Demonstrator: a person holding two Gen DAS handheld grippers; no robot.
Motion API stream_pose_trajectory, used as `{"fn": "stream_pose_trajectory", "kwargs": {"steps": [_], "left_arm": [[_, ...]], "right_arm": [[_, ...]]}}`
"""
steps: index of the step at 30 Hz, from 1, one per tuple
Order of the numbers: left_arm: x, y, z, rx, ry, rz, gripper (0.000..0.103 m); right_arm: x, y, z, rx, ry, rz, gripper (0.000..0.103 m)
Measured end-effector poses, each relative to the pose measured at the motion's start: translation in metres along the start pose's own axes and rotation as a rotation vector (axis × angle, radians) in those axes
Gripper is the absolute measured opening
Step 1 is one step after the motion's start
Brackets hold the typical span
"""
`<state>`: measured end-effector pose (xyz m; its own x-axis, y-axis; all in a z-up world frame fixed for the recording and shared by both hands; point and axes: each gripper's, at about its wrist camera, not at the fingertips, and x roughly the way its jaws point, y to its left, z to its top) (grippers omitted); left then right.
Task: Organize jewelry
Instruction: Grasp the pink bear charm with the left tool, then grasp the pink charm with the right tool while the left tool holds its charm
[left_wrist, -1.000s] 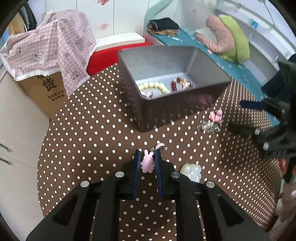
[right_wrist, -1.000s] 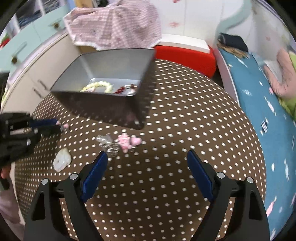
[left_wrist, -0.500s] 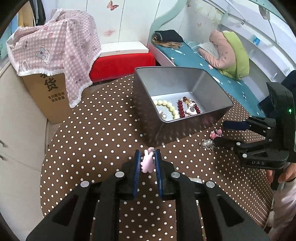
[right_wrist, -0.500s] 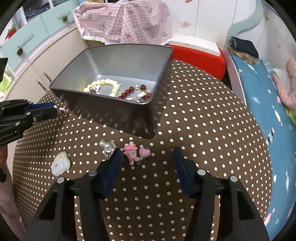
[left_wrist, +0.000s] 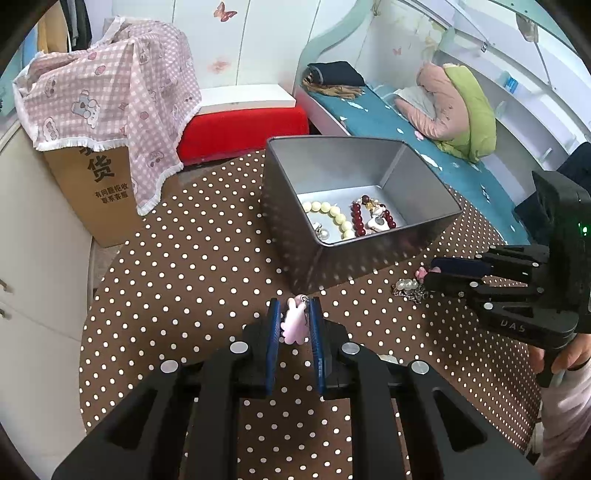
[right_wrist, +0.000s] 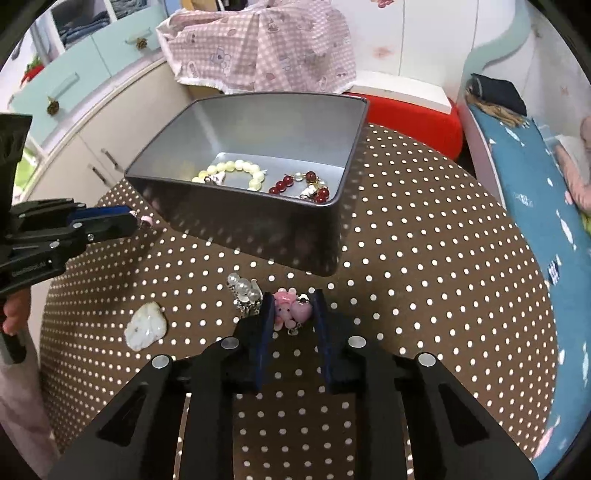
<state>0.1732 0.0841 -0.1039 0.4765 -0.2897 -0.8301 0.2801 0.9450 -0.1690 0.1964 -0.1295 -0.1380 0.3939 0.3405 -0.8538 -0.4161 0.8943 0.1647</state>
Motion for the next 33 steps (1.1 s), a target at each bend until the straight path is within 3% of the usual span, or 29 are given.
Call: {"fn": "stream_pose_trajectory", "kwargs": {"steps": [6,14,15,16,17,18,23,28,30,33], "left_arm": [[-0.009,-0.005,0.000,0.005,-0.019,-0.004,0.014],[-0.013,-0.001,-0.005,-0.009,-0.018,0.000,0.014],[-0.012,0.001,-0.006,-0.012,-0.017,0.003,0.014],[-0.012,0.002,-0.006,-0.015,-0.016,0.003,0.014],[-0.012,0.003,-0.007,-0.018,-0.016,0.002,0.014],[-0.012,0.004,-0.007,-0.021,-0.016,0.003,0.014],[-0.010,0.007,-0.007,-0.026,-0.013,0.006,0.014],[-0.009,0.007,-0.008,-0.022,-0.008,0.003,0.014],[-0.008,0.006,-0.007,-0.023,-0.008,0.003,0.014],[-0.008,0.003,-0.007,-0.020,-0.009,0.003,0.014]], "right_arm": [[-0.006,-0.001,-0.005,0.001,0.011,-0.012,0.013],[-0.005,-0.006,-0.003,0.050,0.034,-0.004,0.019],[-0.005,-0.006,-0.003,0.048,0.038,-0.011,0.032],[-0.004,-0.005,-0.002,0.049,0.045,-0.016,0.057],[-0.004,-0.004,-0.003,0.046,0.041,-0.019,0.067],[-0.005,-0.003,-0.004,0.039,0.028,-0.025,0.069],[0.003,-0.005,-0.003,0.046,0.027,-0.029,0.066],[-0.005,-0.028,-0.008,0.121,0.010,-0.034,0.026],[-0.007,-0.037,-0.011,0.140,0.010,-0.033,0.021],[-0.010,-0.037,-0.013,0.130,0.014,-0.051,0.022]]}}
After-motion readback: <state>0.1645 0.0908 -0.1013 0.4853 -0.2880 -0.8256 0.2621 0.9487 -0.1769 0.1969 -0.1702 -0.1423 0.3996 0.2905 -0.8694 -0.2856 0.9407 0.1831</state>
